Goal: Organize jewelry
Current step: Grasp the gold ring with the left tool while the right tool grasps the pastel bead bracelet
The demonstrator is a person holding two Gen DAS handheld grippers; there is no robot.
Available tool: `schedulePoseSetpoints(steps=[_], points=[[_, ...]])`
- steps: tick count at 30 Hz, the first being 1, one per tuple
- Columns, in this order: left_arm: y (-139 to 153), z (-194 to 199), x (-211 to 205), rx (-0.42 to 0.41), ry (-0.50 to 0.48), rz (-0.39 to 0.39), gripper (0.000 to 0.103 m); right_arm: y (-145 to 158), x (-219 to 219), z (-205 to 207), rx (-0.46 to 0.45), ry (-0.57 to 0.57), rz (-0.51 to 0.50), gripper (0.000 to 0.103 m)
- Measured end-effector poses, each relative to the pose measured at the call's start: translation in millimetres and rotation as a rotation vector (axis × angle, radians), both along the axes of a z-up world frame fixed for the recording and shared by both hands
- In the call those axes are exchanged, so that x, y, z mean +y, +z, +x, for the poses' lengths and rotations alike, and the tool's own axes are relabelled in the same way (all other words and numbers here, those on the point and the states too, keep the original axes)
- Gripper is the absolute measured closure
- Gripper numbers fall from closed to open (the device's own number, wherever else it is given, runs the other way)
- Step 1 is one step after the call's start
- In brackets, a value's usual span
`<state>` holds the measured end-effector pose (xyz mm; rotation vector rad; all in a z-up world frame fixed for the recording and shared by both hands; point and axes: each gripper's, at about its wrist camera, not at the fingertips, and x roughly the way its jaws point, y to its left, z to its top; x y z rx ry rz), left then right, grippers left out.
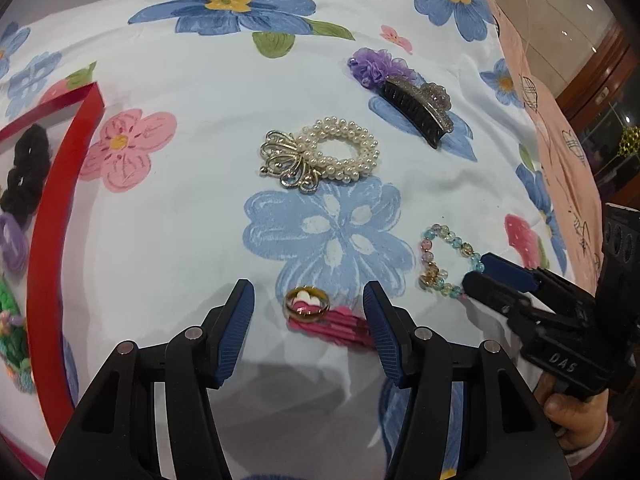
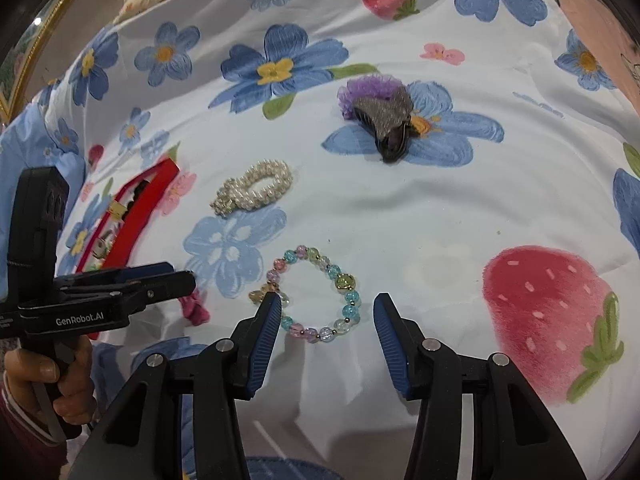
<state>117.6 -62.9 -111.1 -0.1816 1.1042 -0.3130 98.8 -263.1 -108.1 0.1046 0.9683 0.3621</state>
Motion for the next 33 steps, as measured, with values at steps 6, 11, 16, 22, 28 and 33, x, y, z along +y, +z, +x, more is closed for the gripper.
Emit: schedulePoseSetpoints(steps=[6, 11, 16, 22, 28, 33], points=[[-4.3, 4.3, 4.9, -0.011, -0.008, 0.006, 0.082, -7.7, 6.5, 1.6, -0.011, -0.003, -0.044, 0.076], [-2.4, 0.8, 10.6, -0.020, -0.006, -0.020, 0.082, -8.2, 1.5, 4.2, -0.012, -0.023, -0.038, 0.095], [6.8, -7.5, 21.9, -0.042, 0.018, -0.049, 0.082, 1.9, 1.9, 0.6, -0.042, -0.025, -0.014, 0.096], [22.4, -21.4, 39.3, -0.073, 0.055, -0.069, 0.082, 26.3, 11.8, -3.0, -0.093, 0.001, 0.018, 0.096], [35.9, -41.1, 57.7, -0.107, 0.098, -0.066, 0.082, 45.6, 27.1, -7.1, -0.122, 0.037, 0.060, 0.096], [44.7, -57.6, 77.2, -0.133, 0.139, -0.062, 0.082, 60.9, 46.4, -13.4, -0.152, 0.078, 0.075, 0.096]])
